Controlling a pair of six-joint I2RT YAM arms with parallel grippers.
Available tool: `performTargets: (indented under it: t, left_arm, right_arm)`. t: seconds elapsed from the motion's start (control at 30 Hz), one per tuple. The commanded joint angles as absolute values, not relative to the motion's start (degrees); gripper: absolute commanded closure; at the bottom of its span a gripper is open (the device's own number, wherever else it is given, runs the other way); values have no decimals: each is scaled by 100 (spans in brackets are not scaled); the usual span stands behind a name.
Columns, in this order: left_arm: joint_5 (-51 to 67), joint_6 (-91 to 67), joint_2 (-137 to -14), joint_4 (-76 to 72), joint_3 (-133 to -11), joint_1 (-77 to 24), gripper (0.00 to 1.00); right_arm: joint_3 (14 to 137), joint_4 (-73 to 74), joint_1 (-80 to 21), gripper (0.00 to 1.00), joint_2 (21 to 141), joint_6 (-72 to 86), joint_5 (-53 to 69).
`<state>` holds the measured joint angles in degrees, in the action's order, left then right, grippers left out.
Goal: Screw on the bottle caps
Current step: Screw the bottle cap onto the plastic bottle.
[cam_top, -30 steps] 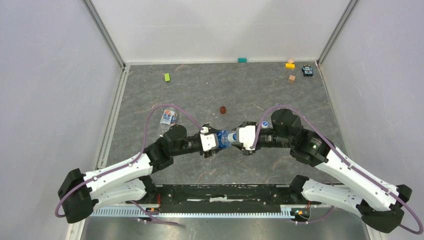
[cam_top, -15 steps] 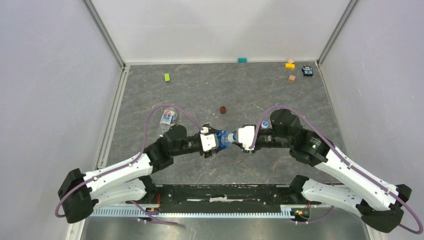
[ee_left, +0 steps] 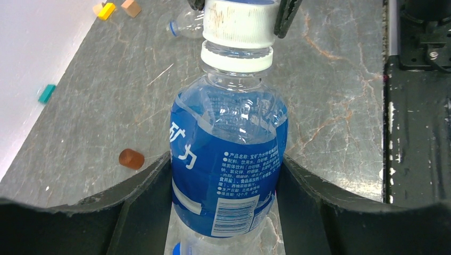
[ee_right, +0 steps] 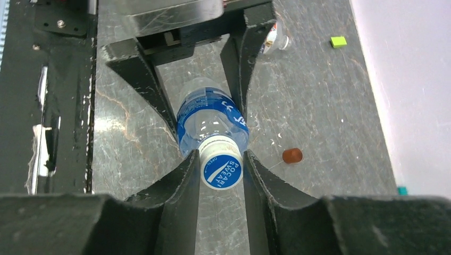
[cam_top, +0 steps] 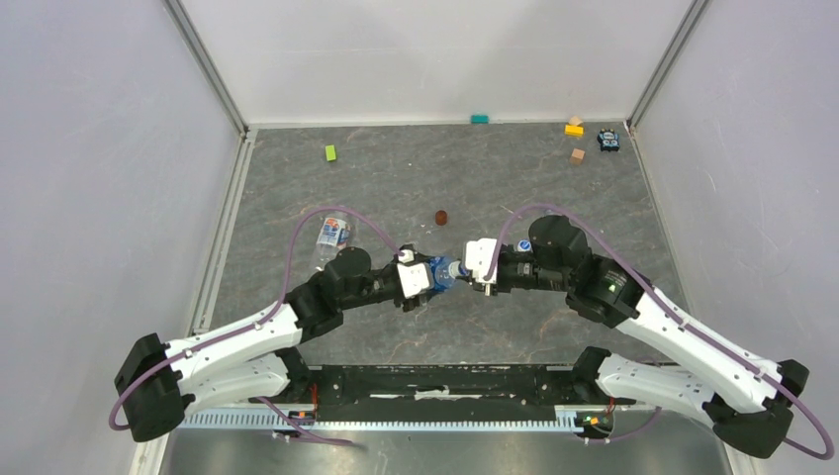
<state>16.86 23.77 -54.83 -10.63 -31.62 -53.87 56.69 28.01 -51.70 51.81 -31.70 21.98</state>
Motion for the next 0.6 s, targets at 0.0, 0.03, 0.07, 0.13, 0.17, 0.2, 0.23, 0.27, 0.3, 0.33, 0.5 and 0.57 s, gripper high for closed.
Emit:
performTargets:
  t: [0.0,0.03,0.07,0.13,0.17,0.2,0.23,0.27,0.3,0.33,0.5,0.57]
  left_arm:
    - [1114,2418,-5422,-1301,-3423,-5414,98]
    - [963,2438,-5418,-1295,-3411,-5414,98]
    - [828,2487,-5418,-1300,-3406,-5414,98]
    - [584,2591,-5422,-1229,-3397,-5410,98]
    - [436,2629,-5416,-1207,-3391,-5414,98]
    - [280,2668,-5398,-1196,-3377,-5414,98]
    - [152,2701,-5383,-1200,-3360,-5414,98]
    - [33,2738,-5367,-1204,-3346,-5410,98]
    - [-86,2782,-5361,-1204,-3332,-5414,98]
    - [-200,2795,-5358,-1204,-3323,-5410,98]
    - [-308,2929,-5387,-1182,-3296,-5409,98]
    - [-371,2994,-5392,-1128,-3298,-5407,98]
  right_arm:
    - [5399,2082,-5175,89,5242,-2139,1759]
    - [5298,1866,-5177,90,5255,-1839,1601]
    - [5195,1645,-5172,92,5263,-1582,1476]
    - [5043,1368,-5176,94,5323,-1038,1282]
    - [5017,1282,-5179,97,5369,-770,1103]
    - [5001,1200,-5178,97,5406,-436,867]
    - [5001,1151,-5177,97,5454,-141,729]
    - [4993,1073,-5174,97,5502,296,624]
    - [4971,994,-5182,97,5540,634,488]
    - [4909,901,-5177,97,5575,1049,435]
    - [4417,253,-5186,96,5732,2264,343]
    - [4325,139,-5185,96,5788,2496,334]
